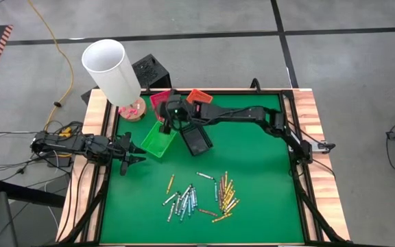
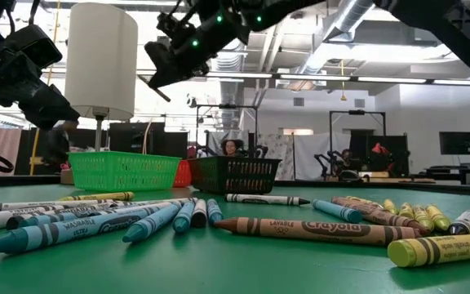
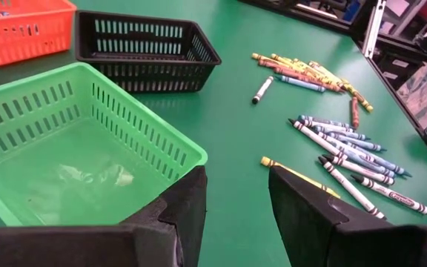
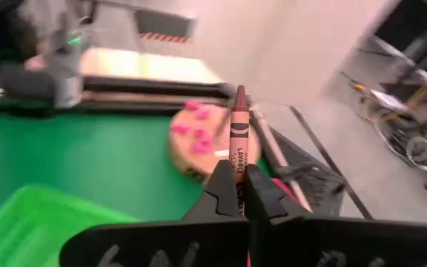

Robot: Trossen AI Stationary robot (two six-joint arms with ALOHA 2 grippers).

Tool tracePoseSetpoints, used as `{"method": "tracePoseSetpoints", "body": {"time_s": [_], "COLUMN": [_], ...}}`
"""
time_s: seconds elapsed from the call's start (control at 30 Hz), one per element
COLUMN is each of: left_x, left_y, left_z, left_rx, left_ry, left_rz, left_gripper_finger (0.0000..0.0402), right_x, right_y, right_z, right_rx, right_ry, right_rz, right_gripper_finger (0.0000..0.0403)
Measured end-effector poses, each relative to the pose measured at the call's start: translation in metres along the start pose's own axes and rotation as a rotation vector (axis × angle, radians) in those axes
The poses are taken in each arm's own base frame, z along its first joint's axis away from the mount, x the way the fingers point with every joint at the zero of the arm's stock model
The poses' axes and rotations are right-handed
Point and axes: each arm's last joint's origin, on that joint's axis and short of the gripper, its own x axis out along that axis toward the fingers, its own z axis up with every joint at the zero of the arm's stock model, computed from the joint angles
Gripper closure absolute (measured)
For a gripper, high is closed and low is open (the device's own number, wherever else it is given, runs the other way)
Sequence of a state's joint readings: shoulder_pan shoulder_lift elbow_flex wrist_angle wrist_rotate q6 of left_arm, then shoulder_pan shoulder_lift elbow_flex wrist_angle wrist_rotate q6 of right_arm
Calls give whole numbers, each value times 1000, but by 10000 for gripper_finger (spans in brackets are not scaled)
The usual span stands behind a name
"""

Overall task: Sort crayons
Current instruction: Put the brown crayon into the red bin

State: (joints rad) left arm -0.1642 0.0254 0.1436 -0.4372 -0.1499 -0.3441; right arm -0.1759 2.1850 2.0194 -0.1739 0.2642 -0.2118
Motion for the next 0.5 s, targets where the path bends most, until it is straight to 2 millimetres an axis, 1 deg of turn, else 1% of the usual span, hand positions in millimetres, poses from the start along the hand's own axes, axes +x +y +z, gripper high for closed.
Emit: {"method": "tracePoseSetpoints", "body": {"time_s": [0.07, 0.13, 0.3, 0.5], "left_x": [0, 0, 0, 0], "left_y": [0, 1, 1, 1], "left_z": [0, 0, 1, 1], "left_rx": [0, 1, 1, 1], "left_ry": [-6, -11, -17, -17], "left_rz": [13, 25, 38, 39], "left_gripper_finger": [265, 265, 265, 265], "right_x": [8, 18, 47, 66], "right_y": [-9, -15, -20, -22], "right_z": [-5, -14, -44, -71], "right_rx": [50, 103, 179, 204], "right_ry": [-18, -7, 9, 69], "right_rz": [-33, -61, -124, -169], "right_gripper_finger": [401, 401, 401, 401]}}
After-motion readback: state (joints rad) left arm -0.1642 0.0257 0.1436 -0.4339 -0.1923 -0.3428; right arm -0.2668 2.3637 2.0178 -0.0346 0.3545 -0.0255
